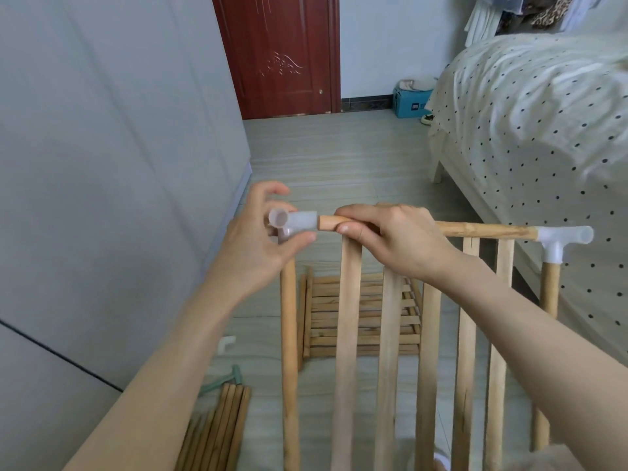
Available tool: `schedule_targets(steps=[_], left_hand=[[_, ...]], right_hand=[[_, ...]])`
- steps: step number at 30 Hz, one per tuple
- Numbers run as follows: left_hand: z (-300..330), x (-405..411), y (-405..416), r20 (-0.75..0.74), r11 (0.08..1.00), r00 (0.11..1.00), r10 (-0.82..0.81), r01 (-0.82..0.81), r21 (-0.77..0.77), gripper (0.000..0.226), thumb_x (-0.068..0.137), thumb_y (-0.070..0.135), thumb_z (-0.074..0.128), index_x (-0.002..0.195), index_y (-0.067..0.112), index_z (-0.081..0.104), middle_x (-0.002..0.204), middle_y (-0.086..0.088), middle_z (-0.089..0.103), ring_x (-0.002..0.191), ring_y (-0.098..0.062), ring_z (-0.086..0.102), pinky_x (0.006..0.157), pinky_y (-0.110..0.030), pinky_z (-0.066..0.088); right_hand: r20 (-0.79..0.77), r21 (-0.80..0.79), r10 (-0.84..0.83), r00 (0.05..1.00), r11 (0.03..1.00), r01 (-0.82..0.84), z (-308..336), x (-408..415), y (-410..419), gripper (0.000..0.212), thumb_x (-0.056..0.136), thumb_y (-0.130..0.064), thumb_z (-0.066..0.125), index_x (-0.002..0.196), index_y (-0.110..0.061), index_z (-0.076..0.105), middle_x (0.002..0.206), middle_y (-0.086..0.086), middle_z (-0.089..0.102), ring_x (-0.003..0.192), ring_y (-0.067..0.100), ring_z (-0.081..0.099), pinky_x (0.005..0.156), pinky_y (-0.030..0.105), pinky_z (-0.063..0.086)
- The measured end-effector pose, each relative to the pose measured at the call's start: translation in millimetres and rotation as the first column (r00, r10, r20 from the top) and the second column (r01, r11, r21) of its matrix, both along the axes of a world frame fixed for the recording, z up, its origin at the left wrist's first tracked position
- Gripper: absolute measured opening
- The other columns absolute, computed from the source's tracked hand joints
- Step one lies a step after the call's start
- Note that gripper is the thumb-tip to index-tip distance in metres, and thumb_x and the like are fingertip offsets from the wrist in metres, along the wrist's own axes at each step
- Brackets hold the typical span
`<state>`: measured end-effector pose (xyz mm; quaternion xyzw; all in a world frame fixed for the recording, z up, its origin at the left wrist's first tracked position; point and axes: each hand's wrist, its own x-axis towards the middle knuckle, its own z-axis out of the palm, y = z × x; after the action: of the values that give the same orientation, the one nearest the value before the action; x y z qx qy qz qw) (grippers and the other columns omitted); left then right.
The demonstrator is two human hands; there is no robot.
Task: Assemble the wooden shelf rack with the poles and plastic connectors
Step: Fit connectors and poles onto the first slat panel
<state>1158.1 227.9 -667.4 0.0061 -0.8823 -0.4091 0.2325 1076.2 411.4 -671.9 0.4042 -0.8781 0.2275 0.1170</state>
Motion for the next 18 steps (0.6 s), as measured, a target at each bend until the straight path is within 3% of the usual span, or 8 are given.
schedule_targets(steps=[3, 6, 10, 18], left_hand=[[0, -5, 6, -0.016, 0.989, 1.000, -0.015, 0.018, 0.145, 0.041, 0.071, 0.021, 0.080, 0.093, 0.042, 0.052, 0.083, 0.012, 0.061, 0.078, -0.005, 0.062, 0.075, -0.025, 0.051], [-2, -11, 16, -0.029, 0.989, 0.999, 0.015, -0.011, 0.148, 0.036, 0.068, 0.024, 0.082, 0.085, 0.034, 0.053, 0.071, 0.011, 0.057, 0.063, 0.003, 0.053, 0.063, -0.018, 0.045], [0, -16, 26, -0.072, 0.996, 0.996, 0.060, -0.055, 0.076, 0.035, 0.065, 0.032, 0.082, 0.084, 0.025, 0.053, 0.072, 0.013, 0.055, 0.063, 0.007, 0.049, 0.056, -0.008, 0.037], [3, -16, 33, -0.105, 0.997, 0.993, 0.058, -0.052, 0.055, 0.035, 0.066, 0.032, 0.082, 0.085, 0.022, 0.054, 0.073, 0.015, 0.053, 0.064, 0.011, 0.050, 0.057, -0.005, 0.036]], right_hand=[[0.107, -0.081, 0.014, 0.994, 0.997, -0.006, 4, -2, 0, 0.033, 0.093, -0.053, 0.034, 0.110, -0.040, 0.059, 0.076, -0.011, 0.062, 0.071, 0.007, 0.053, 0.065, 0.029, 0.039], [0.158, -0.098, 0.027, 0.987, 0.995, -0.011, 5, -5, 5, 0.030, 0.092, -0.052, 0.037, 0.106, -0.040, 0.061, 0.074, -0.012, 0.061, 0.066, 0.004, 0.050, 0.063, 0.027, 0.035], [0.244, -0.127, 0.037, 0.969, 0.992, -0.007, 4, -6, 12, 0.027, 0.092, -0.050, 0.041, 0.102, -0.037, 0.062, 0.072, -0.011, 0.058, 0.067, 0.002, 0.051, 0.064, 0.023, 0.035], [0.269, -0.167, 0.056, 0.962, 0.986, -0.011, 2, -7, 16, 0.025, 0.093, -0.050, 0.042, 0.098, -0.038, 0.062, 0.071, -0.010, 0.058, 0.065, 0.003, 0.049, 0.064, 0.023, 0.037]])
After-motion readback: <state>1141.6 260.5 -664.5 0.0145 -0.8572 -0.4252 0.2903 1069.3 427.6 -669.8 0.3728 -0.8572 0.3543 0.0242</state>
